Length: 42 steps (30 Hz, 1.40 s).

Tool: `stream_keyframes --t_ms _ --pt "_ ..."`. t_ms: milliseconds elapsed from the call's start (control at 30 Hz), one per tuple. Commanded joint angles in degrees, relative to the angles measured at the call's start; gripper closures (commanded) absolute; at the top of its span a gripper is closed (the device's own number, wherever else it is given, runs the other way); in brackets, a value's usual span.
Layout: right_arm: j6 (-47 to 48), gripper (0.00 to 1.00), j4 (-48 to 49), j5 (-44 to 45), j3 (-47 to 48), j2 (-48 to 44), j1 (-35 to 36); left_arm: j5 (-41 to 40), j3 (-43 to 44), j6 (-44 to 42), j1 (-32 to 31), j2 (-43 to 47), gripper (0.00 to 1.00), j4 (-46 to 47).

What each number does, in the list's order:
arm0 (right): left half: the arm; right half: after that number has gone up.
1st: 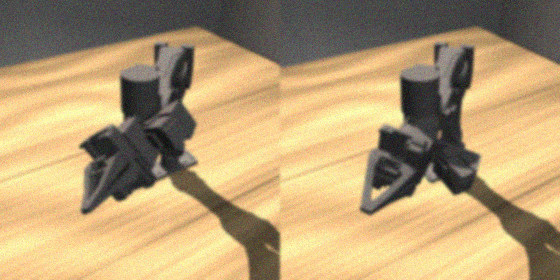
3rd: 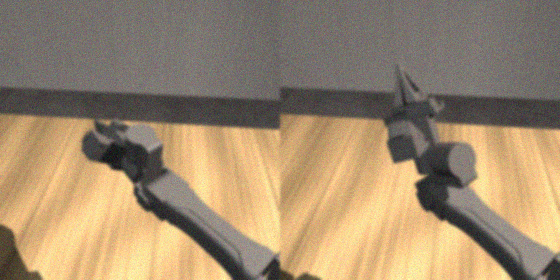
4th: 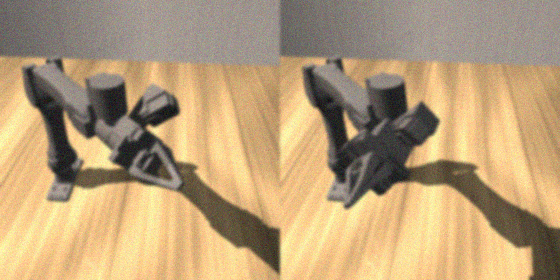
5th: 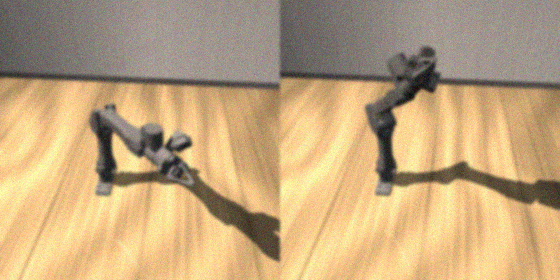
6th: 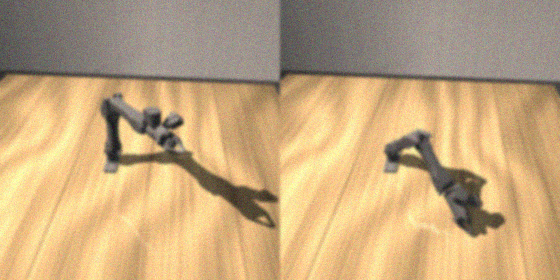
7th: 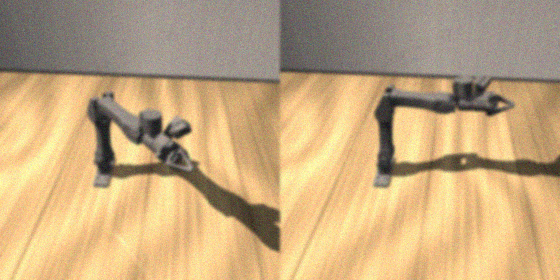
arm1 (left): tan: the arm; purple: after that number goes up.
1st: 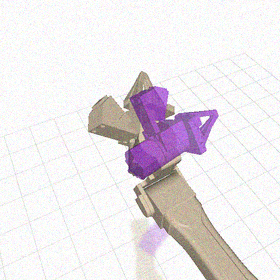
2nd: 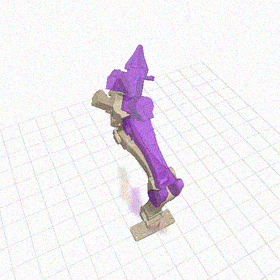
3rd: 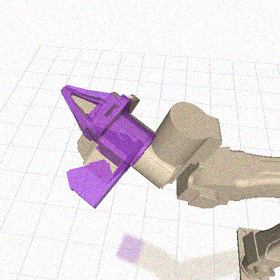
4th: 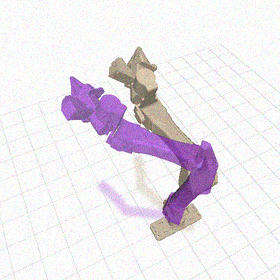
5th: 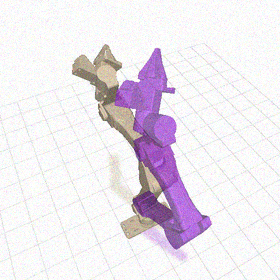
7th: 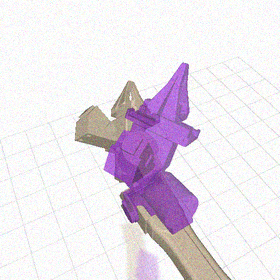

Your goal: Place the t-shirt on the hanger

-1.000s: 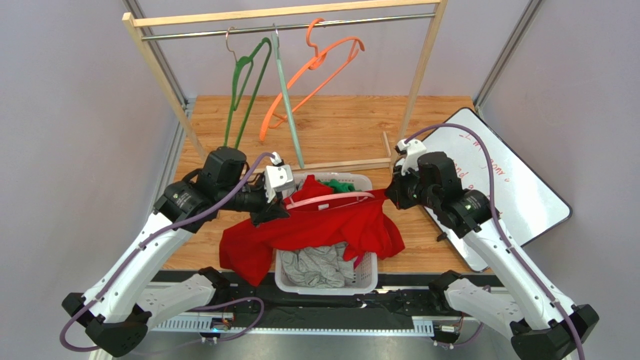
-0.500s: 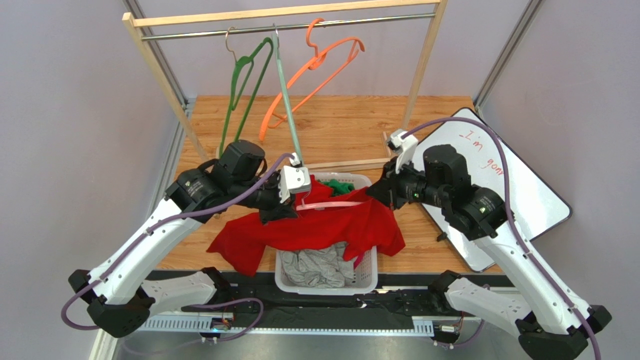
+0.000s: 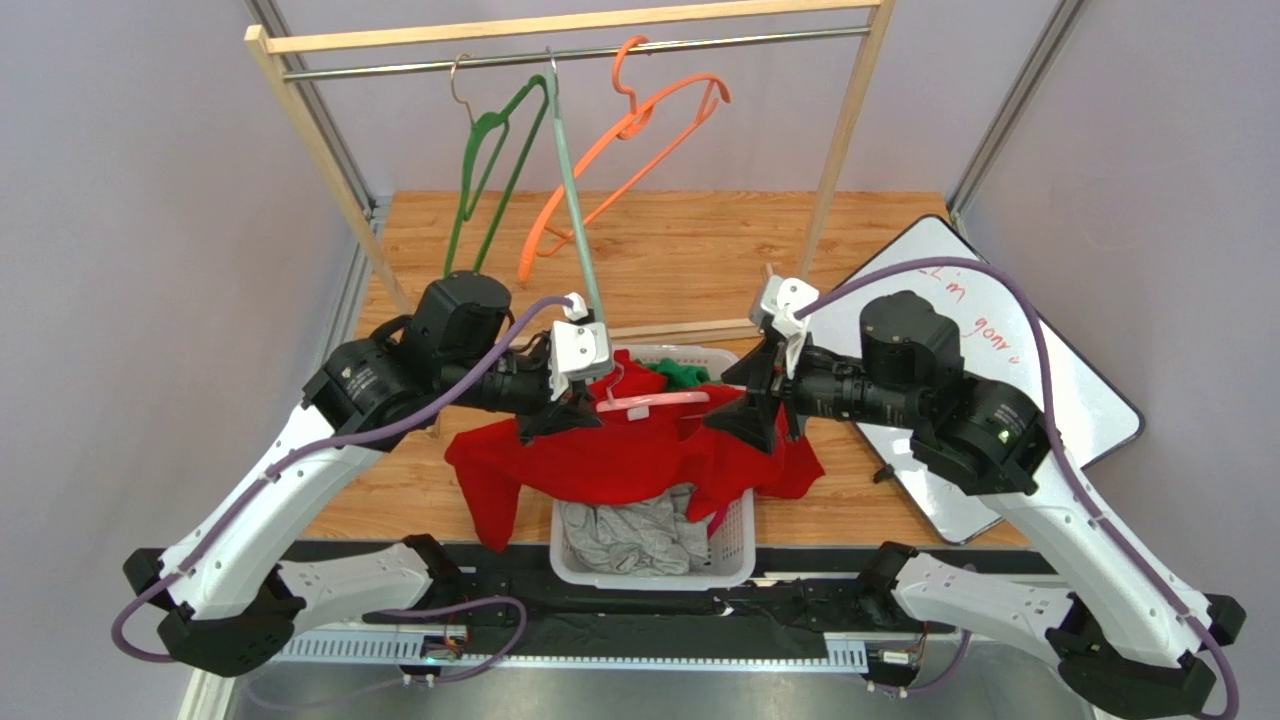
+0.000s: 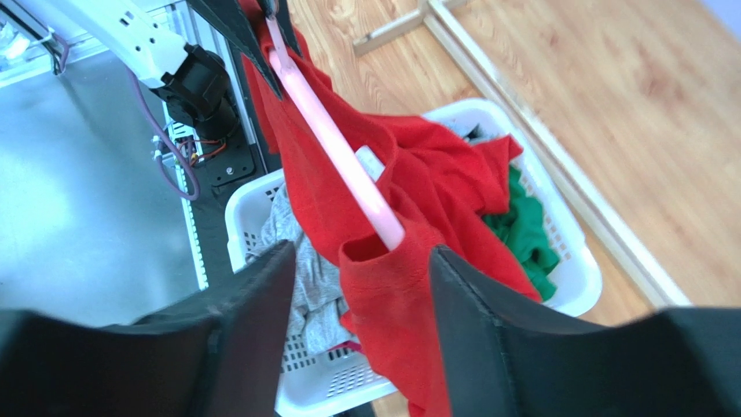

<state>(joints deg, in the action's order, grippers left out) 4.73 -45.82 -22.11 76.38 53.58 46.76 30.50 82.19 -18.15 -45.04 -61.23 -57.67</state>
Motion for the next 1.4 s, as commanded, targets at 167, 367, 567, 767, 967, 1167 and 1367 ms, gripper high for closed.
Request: stream_keyframes --t_ms 167,367,567,767,967,1167,1367 --pt "10.64 0.11 -2.51 -4.0 7.73 6.25 1.22 4.74 3.15 -1.71 -0.67 0.15 1.0 3.0" --pt "19.25 0.2 -7.16 -6.8 13.26 12.5 4.03 5.62 4.46 -2.15 -1.19 -0.73 1.0 1.78" --pt "24.71 0.35 -11.22 -8.74 16.26 16.29 7.64 6.85 5.08 -2.59 -1.63 -1.35 1.0 0.19" --pt "23.48 0.94 -11.83 -6.55 17.58 19.37 8.34 5.89 4.47 -1.98 -1.99 -1.17 1.0 -0.16" --pt "21.55 1.0 -13.59 -5.84 15.56 19.02 8.34 5.44 3.42 -0.66 -1.9 -0.12 1.0 -0.6" --pt "17.77 0.47 -12.36 -6.54 14.68 19.37 8.26 5.88 2.53 0.05 -1.99 0.68 1.0 -0.16" --pt "16.19 1.0 -11.48 -5.93 14.06 18.49 8.26 5.37 1.48 -0.3 -1.9 1.46 1.0 -1.13"
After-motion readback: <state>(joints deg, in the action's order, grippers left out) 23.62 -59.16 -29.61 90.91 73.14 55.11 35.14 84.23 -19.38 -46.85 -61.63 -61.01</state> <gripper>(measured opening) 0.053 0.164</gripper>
